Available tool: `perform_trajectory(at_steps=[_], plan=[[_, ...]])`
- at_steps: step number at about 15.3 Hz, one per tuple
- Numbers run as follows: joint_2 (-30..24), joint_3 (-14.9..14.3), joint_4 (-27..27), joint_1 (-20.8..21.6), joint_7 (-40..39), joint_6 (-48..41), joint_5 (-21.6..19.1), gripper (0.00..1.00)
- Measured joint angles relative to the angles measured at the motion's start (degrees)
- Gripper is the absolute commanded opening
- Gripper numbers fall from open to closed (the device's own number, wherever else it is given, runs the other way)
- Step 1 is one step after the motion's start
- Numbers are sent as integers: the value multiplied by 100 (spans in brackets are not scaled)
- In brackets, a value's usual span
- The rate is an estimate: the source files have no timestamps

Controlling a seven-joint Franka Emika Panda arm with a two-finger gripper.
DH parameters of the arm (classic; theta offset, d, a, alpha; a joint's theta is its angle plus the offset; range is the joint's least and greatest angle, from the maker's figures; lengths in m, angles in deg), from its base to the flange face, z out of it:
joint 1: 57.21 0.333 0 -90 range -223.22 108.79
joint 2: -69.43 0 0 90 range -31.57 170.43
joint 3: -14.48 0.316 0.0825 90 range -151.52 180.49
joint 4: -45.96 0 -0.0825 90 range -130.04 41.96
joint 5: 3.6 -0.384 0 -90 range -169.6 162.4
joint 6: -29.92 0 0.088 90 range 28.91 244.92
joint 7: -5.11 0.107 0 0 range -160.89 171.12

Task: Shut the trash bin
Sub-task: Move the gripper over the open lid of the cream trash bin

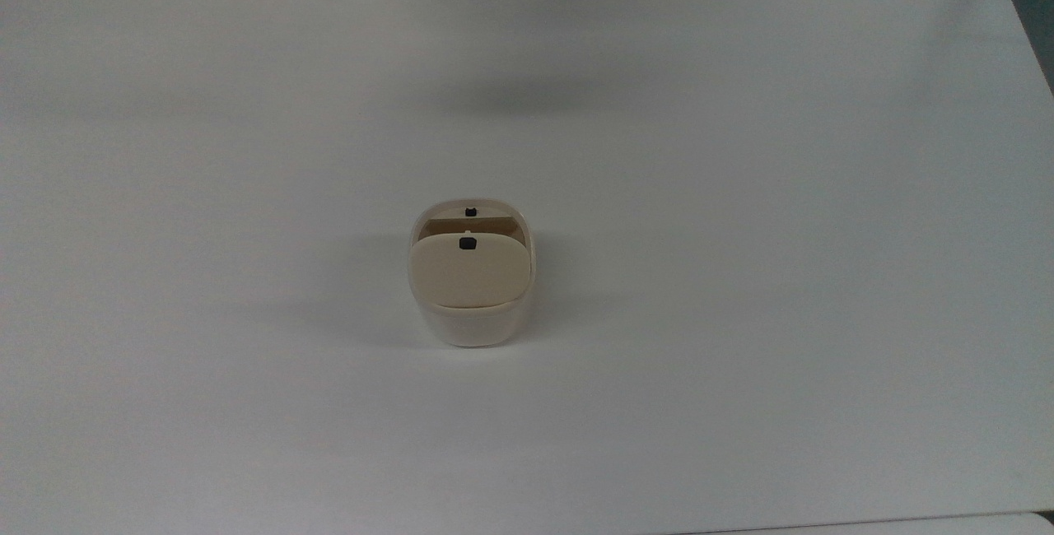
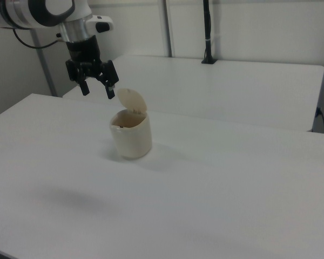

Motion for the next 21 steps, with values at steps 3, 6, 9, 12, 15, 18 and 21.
perform_trajectory(at_steps=[3, 6, 9, 12, 15, 18, 21], plan=[[0, 0, 0, -4, 0, 0, 0, 100], [0, 0, 0, -7, 0, 0, 0, 100], [0, 0, 0, -9, 0, 0, 0, 100], [0, 0, 0, -9, 0, 0, 0, 99], [0, 0, -4, -9, -28, 0, 0, 65], [0, 0, -10, -9, -298, 0, 0, 25], [0, 0, -18, -9, -431, 0, 0, 1]])
